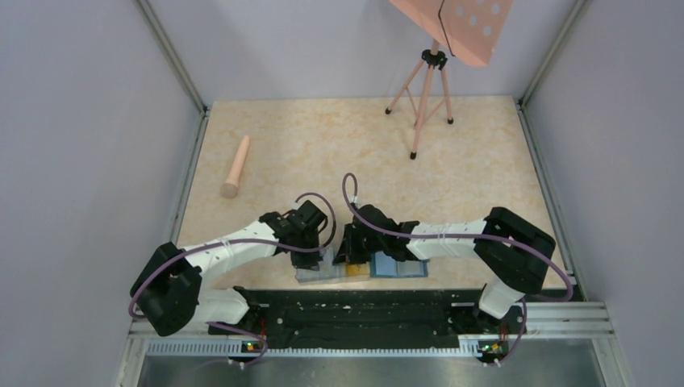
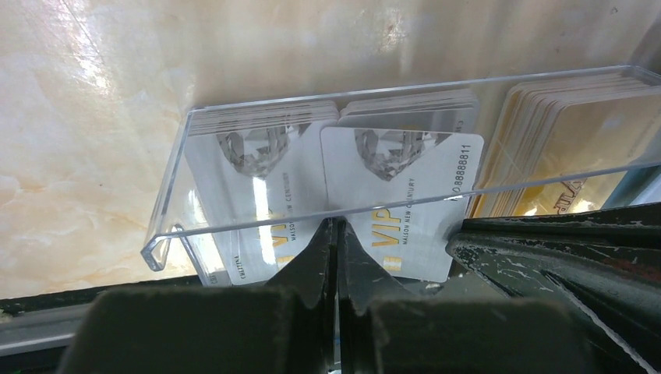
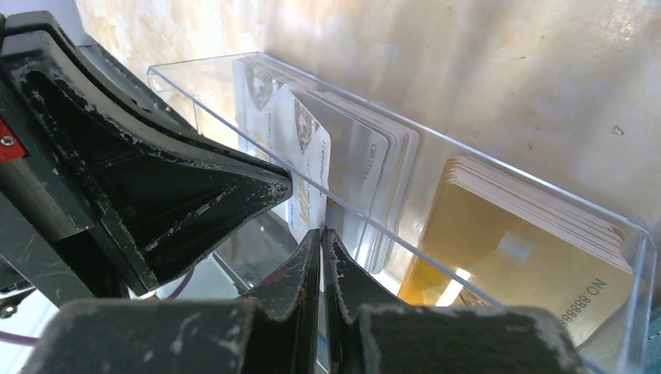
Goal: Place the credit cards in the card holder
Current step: Pick up the credit card from the storage box.
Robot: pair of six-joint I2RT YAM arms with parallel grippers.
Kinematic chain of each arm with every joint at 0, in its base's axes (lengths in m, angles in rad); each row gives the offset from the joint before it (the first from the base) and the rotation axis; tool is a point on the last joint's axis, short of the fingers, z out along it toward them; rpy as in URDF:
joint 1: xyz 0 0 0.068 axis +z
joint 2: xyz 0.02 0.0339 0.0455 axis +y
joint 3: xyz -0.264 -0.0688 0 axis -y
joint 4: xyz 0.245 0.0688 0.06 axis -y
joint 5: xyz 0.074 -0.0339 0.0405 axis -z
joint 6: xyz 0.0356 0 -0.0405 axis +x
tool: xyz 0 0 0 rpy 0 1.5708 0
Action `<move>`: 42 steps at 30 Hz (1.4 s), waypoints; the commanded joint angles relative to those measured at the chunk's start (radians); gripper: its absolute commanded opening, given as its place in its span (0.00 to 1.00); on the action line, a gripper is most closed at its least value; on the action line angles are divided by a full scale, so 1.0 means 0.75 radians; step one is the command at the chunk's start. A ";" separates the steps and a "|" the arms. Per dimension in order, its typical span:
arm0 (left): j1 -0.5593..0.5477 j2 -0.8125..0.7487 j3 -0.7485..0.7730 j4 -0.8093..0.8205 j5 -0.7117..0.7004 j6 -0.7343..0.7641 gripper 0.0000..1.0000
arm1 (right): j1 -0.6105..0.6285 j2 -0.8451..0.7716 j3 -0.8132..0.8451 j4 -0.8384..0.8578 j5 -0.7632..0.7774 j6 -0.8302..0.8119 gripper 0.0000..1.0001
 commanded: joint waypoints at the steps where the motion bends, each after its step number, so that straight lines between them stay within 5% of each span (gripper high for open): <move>1: -0.002 0.041 -0.005 0.033 -0.017 0.003 0.00 | 0.002 -0.050 -0.013 0.268 -0.091 0.039 0.04; 11: -0.002 0.035 0.003 0.007 -0.030 0.004 0.00 | 0.001 -0.003 -0.003 0.334 -0.155 0.047 0.19; 23: -0.003 -0.034 0.028 -0.031 -0.094 -0.001 0.00 | 0.010 0.071 0.136 -0.014 -0.076 -0.037 0.22; 25: -0.002 -0.037 0.027 -0.023 -0.084 0.001 0.00 | 0.015 0.091 0.152 -0.020 -0.086 -0.038 0.20; 27: -0.002 -0.043 0.027 -0.020 -0.082 0.002 0.00 | 0.019 0.113 0.168 -0.028 -0.087 -0.035 0.04; 36: -0.002 -0.205 0.096 -0.101 -0.149 -0.004 0.25 | 0.018 -0.047 0.229 -0.184 0.030 -0.108 0.00; 42: 0.000 -0.395 0.169 -0.136 -0.186 -0.001 0.33 | -0.003 -0.240 0.194 -0.205 0.068 -0.107 0.00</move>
